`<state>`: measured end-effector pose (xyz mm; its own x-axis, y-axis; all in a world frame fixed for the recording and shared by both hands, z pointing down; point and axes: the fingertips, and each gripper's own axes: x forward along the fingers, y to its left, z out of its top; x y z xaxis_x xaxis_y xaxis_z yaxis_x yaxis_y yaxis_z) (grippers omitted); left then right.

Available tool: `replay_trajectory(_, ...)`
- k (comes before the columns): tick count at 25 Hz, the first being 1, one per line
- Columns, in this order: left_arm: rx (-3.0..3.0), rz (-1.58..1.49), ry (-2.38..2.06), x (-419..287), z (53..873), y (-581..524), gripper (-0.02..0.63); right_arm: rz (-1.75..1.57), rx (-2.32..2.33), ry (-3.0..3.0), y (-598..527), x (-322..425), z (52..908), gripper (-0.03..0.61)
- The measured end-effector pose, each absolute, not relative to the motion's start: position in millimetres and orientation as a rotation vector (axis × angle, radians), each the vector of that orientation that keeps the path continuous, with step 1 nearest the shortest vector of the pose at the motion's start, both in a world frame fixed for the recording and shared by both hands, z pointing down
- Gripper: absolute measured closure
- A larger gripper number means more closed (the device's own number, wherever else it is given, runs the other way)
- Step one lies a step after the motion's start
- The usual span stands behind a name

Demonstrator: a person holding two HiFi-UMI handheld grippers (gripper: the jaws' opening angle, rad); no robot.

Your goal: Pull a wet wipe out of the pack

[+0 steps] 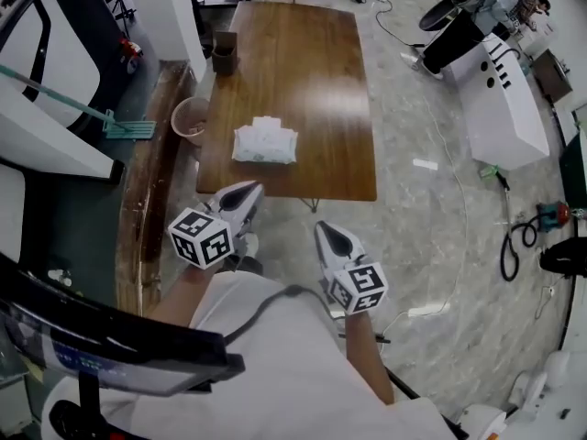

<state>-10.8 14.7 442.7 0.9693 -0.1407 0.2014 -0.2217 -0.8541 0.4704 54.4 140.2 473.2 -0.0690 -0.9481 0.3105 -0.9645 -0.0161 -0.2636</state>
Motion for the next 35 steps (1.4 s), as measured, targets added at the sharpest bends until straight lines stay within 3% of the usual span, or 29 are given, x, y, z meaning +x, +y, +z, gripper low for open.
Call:
replay_trajectory(13, 2.634, 0.248, -0.131, 29, 437, -80, 0.612, 0.705, 2.251, -2.049, 66, 77, 474, 0.569)
replay_trajectory(25, 2.611, 0.148, 0.054, 17, 430, -122, 0.611, 0.691, 2.221, -2.121, -9, 65, 466, 0.570)
replay_trajectory(35, 2.526, 0.100, -0.059, -20, 448, -158, 0.612, 0.702, 2.156, -2.202, -40, 54, 471, 0.571)
